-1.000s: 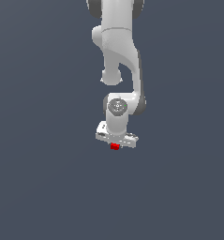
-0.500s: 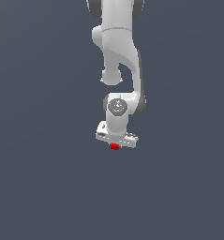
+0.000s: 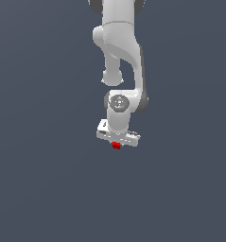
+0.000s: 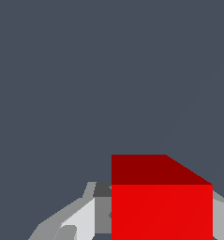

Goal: Pick up the red cube and move it to a goal position.

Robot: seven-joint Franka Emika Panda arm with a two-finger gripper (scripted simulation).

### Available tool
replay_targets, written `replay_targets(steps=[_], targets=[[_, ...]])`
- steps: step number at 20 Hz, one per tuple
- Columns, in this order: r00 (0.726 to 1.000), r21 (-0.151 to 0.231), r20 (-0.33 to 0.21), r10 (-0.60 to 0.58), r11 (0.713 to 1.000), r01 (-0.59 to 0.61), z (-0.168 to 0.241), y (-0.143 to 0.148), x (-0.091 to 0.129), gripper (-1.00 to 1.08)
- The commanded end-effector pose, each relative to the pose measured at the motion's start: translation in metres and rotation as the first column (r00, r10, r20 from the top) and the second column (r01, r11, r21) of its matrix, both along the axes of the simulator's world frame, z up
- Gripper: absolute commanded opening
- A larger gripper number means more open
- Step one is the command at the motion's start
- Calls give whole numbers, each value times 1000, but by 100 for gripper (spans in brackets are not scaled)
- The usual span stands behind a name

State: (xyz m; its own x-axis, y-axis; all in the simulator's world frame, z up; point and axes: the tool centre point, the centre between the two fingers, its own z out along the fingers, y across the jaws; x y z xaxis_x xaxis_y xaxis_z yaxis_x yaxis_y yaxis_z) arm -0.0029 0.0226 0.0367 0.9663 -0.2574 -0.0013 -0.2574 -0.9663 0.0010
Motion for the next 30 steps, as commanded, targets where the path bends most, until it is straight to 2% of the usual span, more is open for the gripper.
replay_targets(steps=[1, 10, 30], targets=[[1000, 0, 2, 0, 1000, 0, 11, 1, -3, -100], [1000, 1, 1, 0, 1000, 0, 79, 7, -21, -100], [1000, 0, 2, 0, 1000, 0, 294, 26, -76, -100]])
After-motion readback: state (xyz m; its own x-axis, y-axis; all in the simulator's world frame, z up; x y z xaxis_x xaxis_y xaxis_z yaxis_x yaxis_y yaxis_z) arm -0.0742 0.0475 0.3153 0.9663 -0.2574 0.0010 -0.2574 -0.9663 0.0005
